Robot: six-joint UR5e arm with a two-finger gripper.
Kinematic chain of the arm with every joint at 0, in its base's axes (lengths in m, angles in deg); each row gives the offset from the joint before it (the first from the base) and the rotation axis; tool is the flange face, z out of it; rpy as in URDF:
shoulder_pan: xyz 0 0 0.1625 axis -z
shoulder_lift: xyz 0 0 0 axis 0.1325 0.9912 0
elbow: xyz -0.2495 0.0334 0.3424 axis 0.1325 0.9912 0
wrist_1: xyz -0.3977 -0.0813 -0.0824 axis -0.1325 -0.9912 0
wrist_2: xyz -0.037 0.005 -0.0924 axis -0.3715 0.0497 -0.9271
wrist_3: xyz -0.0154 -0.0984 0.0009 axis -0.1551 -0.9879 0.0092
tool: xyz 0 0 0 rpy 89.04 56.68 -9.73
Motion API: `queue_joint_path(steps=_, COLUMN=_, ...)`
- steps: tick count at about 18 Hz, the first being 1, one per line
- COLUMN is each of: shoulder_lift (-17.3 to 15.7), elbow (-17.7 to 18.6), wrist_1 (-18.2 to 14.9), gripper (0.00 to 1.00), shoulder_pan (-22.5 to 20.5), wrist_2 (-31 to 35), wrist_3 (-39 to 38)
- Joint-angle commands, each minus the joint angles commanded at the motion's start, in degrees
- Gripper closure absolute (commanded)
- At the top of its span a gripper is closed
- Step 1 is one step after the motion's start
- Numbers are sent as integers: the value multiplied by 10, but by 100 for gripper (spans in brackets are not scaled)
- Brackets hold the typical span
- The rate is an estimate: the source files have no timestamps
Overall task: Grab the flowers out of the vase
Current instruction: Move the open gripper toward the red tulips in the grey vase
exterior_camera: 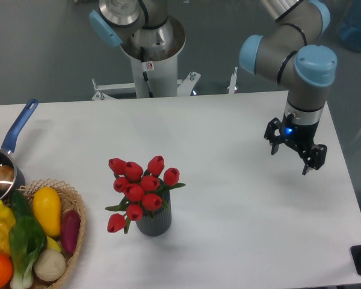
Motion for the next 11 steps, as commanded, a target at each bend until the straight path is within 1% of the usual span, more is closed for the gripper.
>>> queue_joint_path(steps=2, shoulder_lift=-1, elbow=1, wrist_1=0, gripper=0, shoulder_pan=1, wrist_2=-2, wrist_3=-2)
queue_joint_path(steps=4, shoulder_lift=-3, elbow=7, wrist_1=-1, gripper=0, shoulder_pan=2, wrist_2=-20, wrist_3=-4)
queue_joint_path(steps=5, shoulder_lift=-4, elbow=17, wrist_1=0, gripper=0, shoulder_pan=-2, wrist_2=-51, wrist_3=-4)
queue_joint_path(steps=6, shoulder_lift=-6, elbow=33, wrist_1=1, gripper=0, shoulder_pan=-7, wrist_2=-94, wrist_3=2)
queue_joint_path(steps=7, shoulder_lift=-15, elbow=46, wrist_1=1, gripper=0, shoulder_pan=-14, wrist_2=-127, wrist_3=3)
queue_joint_path(steps=9, shoulder_lift=-33, elbow=69, wrist_1=1, gripper=0, shoulder_pan=-18, wrist_2=-141, wrist_3=-3)
queue_joint_path(steps=11, shoulder_lift=-47, elbow=83, wrist_1=-1, gripper=0, shoulder_pan=-15, wrist_2=-150, wrist_3=-4)
